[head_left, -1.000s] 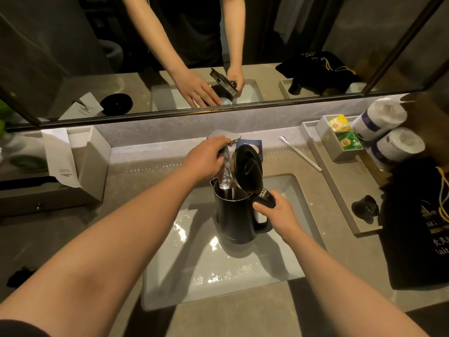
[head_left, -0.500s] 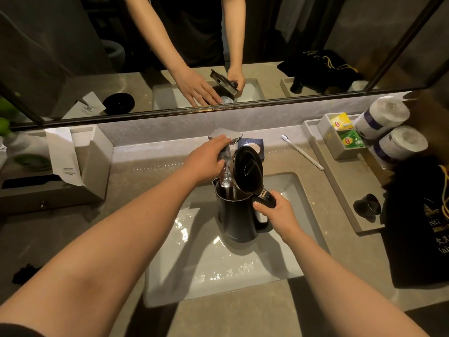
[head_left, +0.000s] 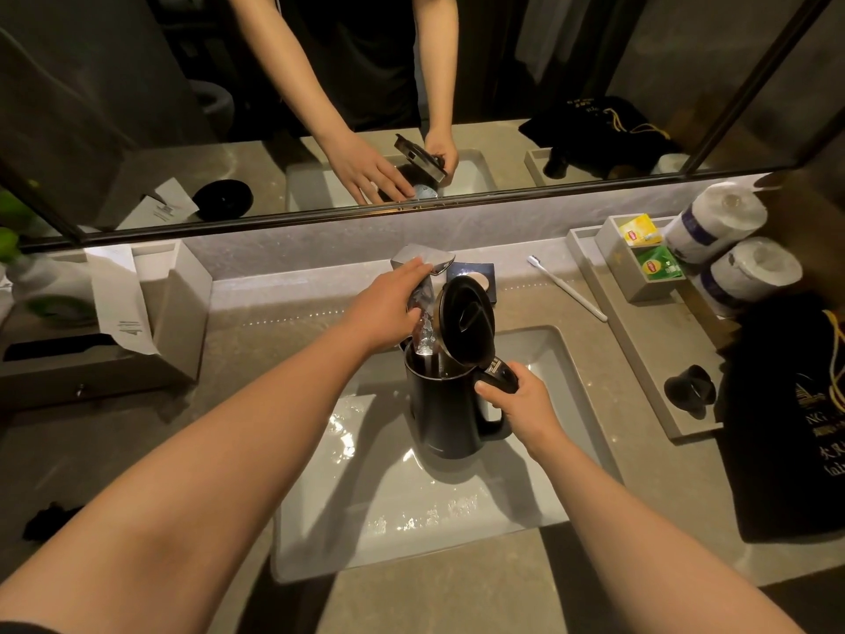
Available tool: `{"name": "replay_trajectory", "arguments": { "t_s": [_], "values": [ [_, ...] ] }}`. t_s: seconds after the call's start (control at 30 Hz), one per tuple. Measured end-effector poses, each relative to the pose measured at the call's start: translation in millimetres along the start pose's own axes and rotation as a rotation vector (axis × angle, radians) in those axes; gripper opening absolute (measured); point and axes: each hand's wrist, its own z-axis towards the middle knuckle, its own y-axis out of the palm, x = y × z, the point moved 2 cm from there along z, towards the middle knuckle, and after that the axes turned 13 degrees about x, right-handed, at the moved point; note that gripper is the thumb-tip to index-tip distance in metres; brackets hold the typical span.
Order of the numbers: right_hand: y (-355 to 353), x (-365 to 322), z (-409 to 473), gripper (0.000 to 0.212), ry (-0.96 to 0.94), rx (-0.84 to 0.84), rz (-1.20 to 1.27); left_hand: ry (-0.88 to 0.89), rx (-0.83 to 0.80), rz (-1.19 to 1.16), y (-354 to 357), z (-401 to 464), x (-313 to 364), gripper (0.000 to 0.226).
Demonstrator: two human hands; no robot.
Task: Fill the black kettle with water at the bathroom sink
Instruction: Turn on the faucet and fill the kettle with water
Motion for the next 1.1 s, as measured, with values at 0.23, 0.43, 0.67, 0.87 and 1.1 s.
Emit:
{"name": "replay_trajectory", "arguments": {
  "t_s": [0.23,0.43,0.67,0.87,1.1],
  "values": [
    [0.9,0.4,-2.9,0.021,0.012,0.012,-0.002,-0.001,-0.024,0.012,-1.5,-2.3,1.5,0.074],
    [1.1,1.2,-3.8,0.021,0.015,0.008,0.000,-0.009,-0.046,0.022,-0.9,-3.5,2.1,0.078],
    [-0.3,2.8,-3.8,0.022,0.014,0.006,0.038,-0.021,-0.053,0.035,-0.5,-3.8,3.7,0.078],
    [2.2,6.3,-5.1,0.023,0.040,0.021,0.043,-0.028,-0.052,0.038,1.1,-4.8,3.2,0.079],
    [3.0,8.0,-5.5,0.021,0.042,0.025,0.041,-0.032,-0.062,0.033,0.5,-5.4,2.5,0.080]
  ]
}}
